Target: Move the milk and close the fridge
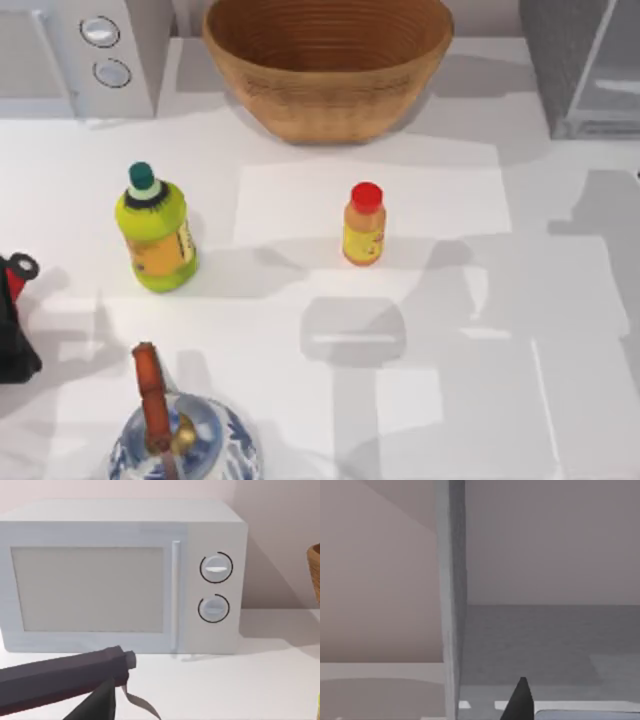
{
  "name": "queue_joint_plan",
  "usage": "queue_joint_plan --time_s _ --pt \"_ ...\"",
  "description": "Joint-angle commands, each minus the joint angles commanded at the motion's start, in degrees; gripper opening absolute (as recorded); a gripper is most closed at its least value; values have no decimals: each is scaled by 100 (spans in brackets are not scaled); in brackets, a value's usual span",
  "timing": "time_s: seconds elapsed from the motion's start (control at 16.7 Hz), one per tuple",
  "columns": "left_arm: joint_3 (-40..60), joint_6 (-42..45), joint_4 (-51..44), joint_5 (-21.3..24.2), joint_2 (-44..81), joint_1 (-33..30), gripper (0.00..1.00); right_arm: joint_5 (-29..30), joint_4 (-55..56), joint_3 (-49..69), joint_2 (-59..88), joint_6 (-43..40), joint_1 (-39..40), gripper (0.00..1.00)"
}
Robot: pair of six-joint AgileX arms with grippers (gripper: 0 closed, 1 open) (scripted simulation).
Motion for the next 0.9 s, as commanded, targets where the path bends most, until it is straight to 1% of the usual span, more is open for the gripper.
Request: queue_joint_plan --time_s 0.24,0.48,0.72,0.9 --pt "0 0 0 0 0 0 100 -230 -65 591 611 -40 -166 0" --pt "0 0 0 0 0 0 100 -464 -273 1857 1826 -43 -434 0" --pt "0 0 0 0 0 0 100 -669 -439 2715 2608 -25 -719 0" --pt "0 0 0 0 0 0 100 -829 -542 3696 3348 -23 -914 0"
